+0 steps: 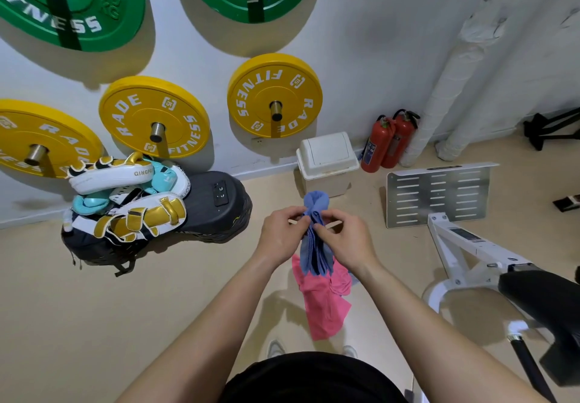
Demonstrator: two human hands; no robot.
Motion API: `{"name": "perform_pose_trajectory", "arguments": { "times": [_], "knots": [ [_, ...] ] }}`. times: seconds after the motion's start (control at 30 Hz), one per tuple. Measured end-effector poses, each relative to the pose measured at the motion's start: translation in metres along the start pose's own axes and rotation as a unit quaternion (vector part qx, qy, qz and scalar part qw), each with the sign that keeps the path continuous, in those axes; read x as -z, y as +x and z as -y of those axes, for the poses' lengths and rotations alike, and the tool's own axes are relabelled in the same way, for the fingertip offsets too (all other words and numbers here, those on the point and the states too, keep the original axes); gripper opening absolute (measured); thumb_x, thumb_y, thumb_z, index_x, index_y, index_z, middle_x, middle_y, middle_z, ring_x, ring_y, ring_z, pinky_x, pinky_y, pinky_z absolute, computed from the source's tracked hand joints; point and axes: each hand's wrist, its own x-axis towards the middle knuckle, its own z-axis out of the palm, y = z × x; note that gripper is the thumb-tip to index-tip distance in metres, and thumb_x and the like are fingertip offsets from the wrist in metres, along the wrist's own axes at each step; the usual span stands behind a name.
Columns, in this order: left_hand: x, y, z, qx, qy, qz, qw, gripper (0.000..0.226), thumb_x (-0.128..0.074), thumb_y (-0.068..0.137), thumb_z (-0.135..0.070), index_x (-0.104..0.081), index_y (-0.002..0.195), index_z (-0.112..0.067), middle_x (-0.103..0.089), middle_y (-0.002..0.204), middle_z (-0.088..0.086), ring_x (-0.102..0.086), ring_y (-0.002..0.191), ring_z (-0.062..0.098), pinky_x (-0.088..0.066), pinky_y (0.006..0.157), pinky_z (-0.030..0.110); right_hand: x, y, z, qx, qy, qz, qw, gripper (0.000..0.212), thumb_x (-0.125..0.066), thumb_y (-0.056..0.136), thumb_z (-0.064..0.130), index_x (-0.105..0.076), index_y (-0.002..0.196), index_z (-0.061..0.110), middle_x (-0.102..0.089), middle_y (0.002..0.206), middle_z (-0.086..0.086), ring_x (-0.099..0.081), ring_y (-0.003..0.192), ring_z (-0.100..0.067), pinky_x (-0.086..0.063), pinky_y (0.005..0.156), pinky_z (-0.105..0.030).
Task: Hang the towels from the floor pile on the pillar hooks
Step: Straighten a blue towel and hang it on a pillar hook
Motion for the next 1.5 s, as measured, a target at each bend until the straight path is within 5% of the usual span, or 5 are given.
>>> {"name": "perform_pose_trajectory", "arguments": {
  "times": [0.27,0.5,0.8,1.13,1.5],
  "knots": [
    [0.017,-0.004,0.003,-0.007,-0.006,-0.016,1.000,0.024,-0.066,0.084,-0.005,-0.066,0.102,-0.020,-0.066,0.085,-0.006,-0.054,0.062,0.003,-0.047,0.063,0.019,-0.004,-0.006,-0.007,0.073,-0.050,0.154,0.984,0.054,-0.056,0.091,0.003,-0.056,0.140,0.027,-0.057,0.118,0.006,-0.054,0.102,-0.004,-0.039,0.084,-0.013],
    [0.038,0.003,0.010,-0.014,0.037,-0.051,0.998,0.027,-0.060,0.086,-0.003,-0.071,0.088,-0.028,-0.072,0.090,-0.008,-0.066,0.091,0.023,-0.051,0.079,0.027,0.011,0.005,-0.009,0.071,-0.102,-0.002,0.992,0.021,-0.057,0.091,0.014,-0.063,0.088,0.034,-0.055,0.096,0.015,-0.057,0.083,-0.007,-0.049,0.076,-0.030],
    [0.056,-0.002,0.015,-0.028,0.036,-0.040,0.998,0.027,-0.060,0.086,-0.004,-0.071,0.083,-0.029,-0.072,0.089,-0.006,-0.066,0.092,0.020,-0.052,0.080,0.029,0.013,0.000,-0.022,0.104,-0.201,0.161,0.961,0.033,-0.060,0.086,0.025,-0.066,0.116,0.038,-0.045,0.128,0.017,-0.041,0.119,-0.005,-0.033,0.086,-0.016],
    [0.067,-0.006,0.016,-0.029,0.021,-0.040,0.999,0.025,-0.058,0.089,-0.002,-0.071,0.086,-0.023,-0.072,0.086,-0.010,-0.066,0.088,0.011,-0.050,0.077,0.020,0.011,0.003,-0.023,0.149,-0.298,0.148,0.931,0.020,-0.069,0.084,0.046,-0.069,0.101,0.036,-0.055,0.111,0.017,-0.051,0.105,-0.009,-0.036,0.076,-0.023],
    [0.056,-0.004,0.036,0.053,0.027,-0.142,0.988,0.013,-0.054,0.094,-0.019,-0.065,0.096,-0.024,-0.069,0.092,-0.007,-0.063,0.091,0.017,-0.047,0.075,0.030,0.010,0.002,0.008,0.083,-0.081,0.152,0.981,0.015,-0.065,0.070,0.021,-0.055,0.077,0.029,-0.064,0.078,0.005,-0.061,0.069,-0.019,-0.055,0.062,-0.042]
  ]
}}
